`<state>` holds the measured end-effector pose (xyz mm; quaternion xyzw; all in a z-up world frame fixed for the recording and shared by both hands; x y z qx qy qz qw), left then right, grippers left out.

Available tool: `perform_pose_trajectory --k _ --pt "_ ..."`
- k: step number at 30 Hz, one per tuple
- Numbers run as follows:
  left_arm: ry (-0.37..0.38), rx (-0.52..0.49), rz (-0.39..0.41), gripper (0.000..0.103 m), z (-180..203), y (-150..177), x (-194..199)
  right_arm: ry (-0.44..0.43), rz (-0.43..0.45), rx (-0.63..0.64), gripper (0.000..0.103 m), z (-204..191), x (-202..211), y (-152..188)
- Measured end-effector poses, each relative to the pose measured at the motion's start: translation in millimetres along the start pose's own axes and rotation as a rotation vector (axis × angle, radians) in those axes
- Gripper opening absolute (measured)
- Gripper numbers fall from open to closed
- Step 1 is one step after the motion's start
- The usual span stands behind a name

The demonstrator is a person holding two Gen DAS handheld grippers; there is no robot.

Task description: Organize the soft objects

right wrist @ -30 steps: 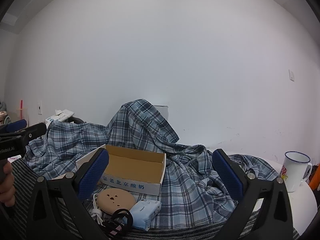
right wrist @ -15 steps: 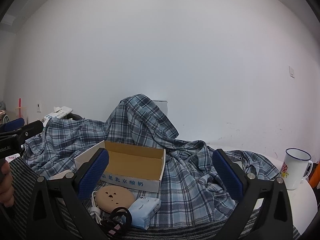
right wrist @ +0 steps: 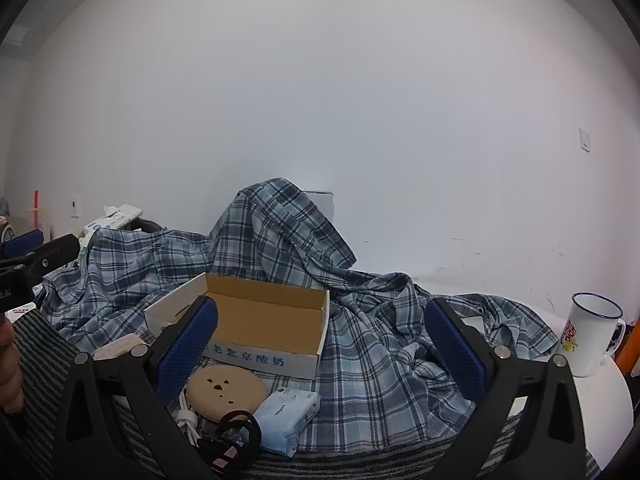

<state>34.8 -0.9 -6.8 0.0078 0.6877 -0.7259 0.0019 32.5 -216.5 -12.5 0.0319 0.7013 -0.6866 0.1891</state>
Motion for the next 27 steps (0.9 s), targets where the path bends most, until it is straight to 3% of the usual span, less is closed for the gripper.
perform_pose_trajectory --k 8,12,15,21,27 --pt "0.011 -0.022 -0.044 0.103 8.7 -4.4 -2.7 -0.001 -0.025 -0.041 0.103 6.4 -3.3 1.1" --pt "0.055 0.027 -0.078 0.103 9.1 -12.6 4.8 -0.012 -0.096 -0.068 0.103 10.2 -9.3 -1.5" --pt "0.033 0.03 -0.102 0.103 9.3 -14.2 6.5 -0.007 -0.134 -0.121 0.103 17.2 -9.5 -6.0" --pt "-0.007 -0.016 -0.176 0.103 10.9 -8.3 8.2 -0.057 -0.311 -0.107 0.103 12.7 -13.1 2.8" --pt "0.009 0.016 -0.217 0.103 7.2 2.0 18.7 -0.136 -0.448 -0.139 0.102 -9.9 -7.9 34.7"
Point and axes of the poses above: each gripper's, at about its wrist camera, not at the fingertips, and x roughly against the way its jaws point, z to its right, y to its underside, the point moved 4 cm from there along -x, roughly the way its jaws point, and after that the axes turned 9 degrees about z, right-handed, at the moved point
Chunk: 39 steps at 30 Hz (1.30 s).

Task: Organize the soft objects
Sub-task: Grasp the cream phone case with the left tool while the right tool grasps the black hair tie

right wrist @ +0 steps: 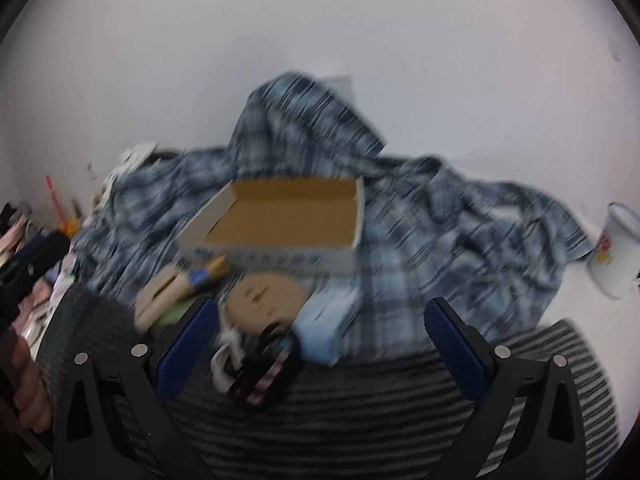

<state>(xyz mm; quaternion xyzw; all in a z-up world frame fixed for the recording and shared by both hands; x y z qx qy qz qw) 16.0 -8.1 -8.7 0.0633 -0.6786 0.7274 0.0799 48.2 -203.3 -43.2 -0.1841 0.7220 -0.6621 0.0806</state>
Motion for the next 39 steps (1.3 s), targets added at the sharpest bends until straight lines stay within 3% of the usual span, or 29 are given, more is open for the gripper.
perform_pose_trajectory --k 7,12,13,14,15,19,30,35,39 --pt "-0.004 -0.026 -0.047 0.103 2.7 18.5 6.1 -0.062 -0.152 -0.014 0.089 -25.2 -23.4 33.5" --pt "-0.006 -0.012 -0.063 0.103 -0.2 23.3 11.7 -0.037 -0.218 -0.036 0.075 -26.3 -37.9 42.7" --pt "-0.005 -0.012 -0.063 0.103 -0.8 23.8 13.3 -0.037 -0.223 -0.039 0.067 -26.0 -39.3 44.3" --pt "-0.004 -0.01 -0.064 0.103 -1.2 24.0 14.0 -0.037 -0.229 -0.042 0.042 -25.4 -40.1 45.7" --pt "-0.003 -0.008 -0.065 0.103 -1.6 23.8 13.9 -0.035 -0.24 -0.043 0.028 -25.9 -42.0 46.9" --pt "0.0 0.003 -0.068 0.103 -1.9 24.3 14.7 -0.046 -0.207 -0.078 0.008 -21.0 -34.8 43.6" --pt "0.022 -0.001 -0.063 0.103 7.2 19.2 15.9 -0.045 -0.022 -0.047 0.006 -17.9 9.0 13.6" --pt "0.031 -0.008 -0.069 0.103 13.4 17.8 13.4 -0.053 0.024 -0.04 0.006 -16.9 22.8 1.8" --pt "0.016 -0.072 -0.139 0.103 25.8 24.3 -3.1 -0.041 0.042 -0.029 0.006 -14.6 28.1 1.0"
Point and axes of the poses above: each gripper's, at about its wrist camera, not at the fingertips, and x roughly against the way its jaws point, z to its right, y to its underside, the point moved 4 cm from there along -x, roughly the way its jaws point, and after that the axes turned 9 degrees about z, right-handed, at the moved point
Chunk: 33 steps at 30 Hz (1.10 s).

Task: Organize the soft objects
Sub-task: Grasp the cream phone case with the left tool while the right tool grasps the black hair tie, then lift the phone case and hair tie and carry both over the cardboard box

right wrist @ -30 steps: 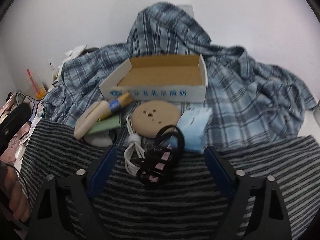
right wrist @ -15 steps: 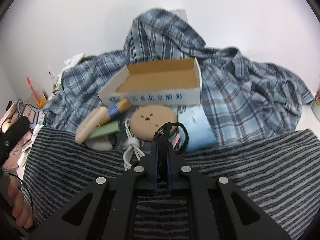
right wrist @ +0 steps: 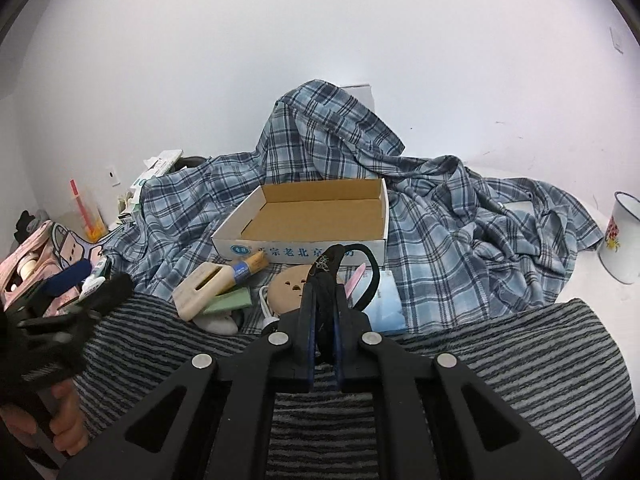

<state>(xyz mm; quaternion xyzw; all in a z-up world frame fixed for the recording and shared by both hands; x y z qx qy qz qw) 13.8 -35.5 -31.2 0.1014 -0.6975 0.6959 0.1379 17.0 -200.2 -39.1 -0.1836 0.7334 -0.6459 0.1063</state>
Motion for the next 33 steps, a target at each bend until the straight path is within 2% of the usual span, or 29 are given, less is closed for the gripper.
perform_pose_trajectory --k 2,5,7,9,10,11,15,18,19,20,21,22,23,25,28,33 --pt "-0.016 -0.069 -0.102 0.097 10.7 9.1 -22.2 0.034 0.007 0.013 0.006 1.8 0.9 1.4" --pt "0.006 -0.107 -0.159 0.095 18.7 14.9 -38.5 0.031 -0.004 0.035 0.006 1.3 2.2 4.1" --pt "-0.007 -0.137 -0.177 0.094 23.1 15.9 -47.3 0.042 0.002 0.045 0.006 2.8 4.8 5.6" --pt "-0.014 -0.159 -0.2 0.083 25.7 17.8 -55.2 0.056 0.006 0.047 0.006 4.6 6.8 6.8" --pt "-0.018 -0.163 -0.218 0.071 26.3 19.6 -59.6 0.061 0.006 0.043 0.006 6.4 7.3 7.4" --pt "-0.024 -0.157 -0.235 0.064 25.8 21.5 -64.1 0.07 0.004 0.038 0.006 8.1 7.0 7.8" --pt "0.046 -0.122 -0.313 0.063 25.8 27.6 -79.5 0.082 -0.008 0.035 0.006 13.6 4.6 11.5" --pt "0.037 -0.153 -0.306 0.063 30.8 28.1 -81.4 0.075 -0.009 0.035 0.006 14.2 4.4 13.3" --pt "0.027 -0.168 -0.304 0.057 32.8 28.2 -82.3 0.075 -0.01 0.033 0.006 14.5 4.1 13.9" --pt "0.025 -0.177 -0.3 0.036 35.2 28.5 -83.3 0.074 -0.012 0.03 0.006 15.1 3.6 14.6" --pt "0.03 -0.178 -0.301 0.034 35.4 27.9 -83.8 0.076 -0.015 0.027 0.006 15.4 2.7 15.0" --pt "0.018 -0.19 -0.294 0.026 36.7 26.7 -83.6 0.082 -0.016 0.024 0.006 16.2 2.3 15.4" --pt "0.006 -0.217 -0.27 0.015 39.6 24.3 -81.1 0.092 -0.014 0.021 0.006 17.2 2.4 15.4" --pt "0.028 -0.218 -0.232 0.013 40.3 17.1 -73.1 0.103 -0.009 0.019 0.006 19.2 3.5 14.2" --pt "0.096 -0.144 -0.171 0.013 35.7 -1.5 -53.9 0.113 -0.004 0.013 0.006 22.8 4.3 13.2" --pt "0.125 -0.138 -0.049 0.013 34.4 -33.6 -19.2 0.107 -0.015 0.002 0.006 23.4 0.4 15.2"
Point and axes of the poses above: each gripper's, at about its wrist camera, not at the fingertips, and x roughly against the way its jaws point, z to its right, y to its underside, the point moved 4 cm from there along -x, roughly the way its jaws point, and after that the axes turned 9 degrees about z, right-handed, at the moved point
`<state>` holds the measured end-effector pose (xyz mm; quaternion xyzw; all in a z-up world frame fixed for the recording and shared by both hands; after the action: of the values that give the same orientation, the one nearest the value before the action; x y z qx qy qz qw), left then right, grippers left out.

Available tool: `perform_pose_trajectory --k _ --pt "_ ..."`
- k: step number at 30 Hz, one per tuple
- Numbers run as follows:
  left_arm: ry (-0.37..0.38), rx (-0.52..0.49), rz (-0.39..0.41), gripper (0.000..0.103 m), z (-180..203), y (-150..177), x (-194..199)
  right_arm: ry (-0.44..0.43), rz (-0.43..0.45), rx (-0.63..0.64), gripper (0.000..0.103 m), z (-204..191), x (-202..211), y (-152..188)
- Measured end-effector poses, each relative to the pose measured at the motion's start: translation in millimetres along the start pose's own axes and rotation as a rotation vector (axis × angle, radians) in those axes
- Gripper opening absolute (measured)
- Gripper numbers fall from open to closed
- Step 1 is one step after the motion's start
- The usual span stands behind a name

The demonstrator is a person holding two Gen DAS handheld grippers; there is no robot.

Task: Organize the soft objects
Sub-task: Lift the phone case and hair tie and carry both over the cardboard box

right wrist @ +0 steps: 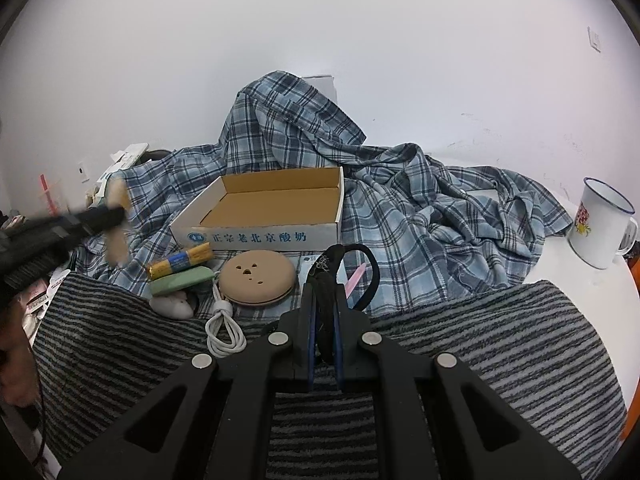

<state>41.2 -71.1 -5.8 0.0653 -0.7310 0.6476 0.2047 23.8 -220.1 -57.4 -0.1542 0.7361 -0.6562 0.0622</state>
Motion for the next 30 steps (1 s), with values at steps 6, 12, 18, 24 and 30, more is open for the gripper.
perform_pose_trajectory --k 6,12,18,24,30 --pt "0.031 -0.004 0.116 0.013 3.6 -25.5 34.1 -0.016 0.002 0.002 0.006 -5.6 -1.8 0.7" --pt "0.038 -0.021 0.159 0.013 10.6 -28.7 45.1 -0.009 0.029 0.01 0.006 -6.7 2.1 -5.2" --pt "0.003 0.009 0.167 0.013 3.9 -32.0 43.0 -0.017 0.079 0.05 0.006 -14.4 7.0 -26.2" --pt "0.041 0.028 0.248 0.013 -2.1 -64.6 40.2 -0.042 0.254 0.149 0.006 -35.1 19.0 -85.2" --pt "0.064 0.016 0.331 0.013 -8.5 -108.8 18.3 -0.041 0.4 0.229 0.006 -56.1 10.7 -153.0"
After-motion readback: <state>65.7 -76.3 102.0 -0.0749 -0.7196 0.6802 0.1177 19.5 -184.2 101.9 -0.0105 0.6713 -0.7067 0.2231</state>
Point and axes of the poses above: each gripper's, at about its wrist camera, not at the fingertips, and x roughly against the way its jaws point, z to its right, y to its underside, the point moved 4 cm from there along -x, roughly the way its jaws point, and after that the axes turned 9 degrees about z, right-handed, at the moved point
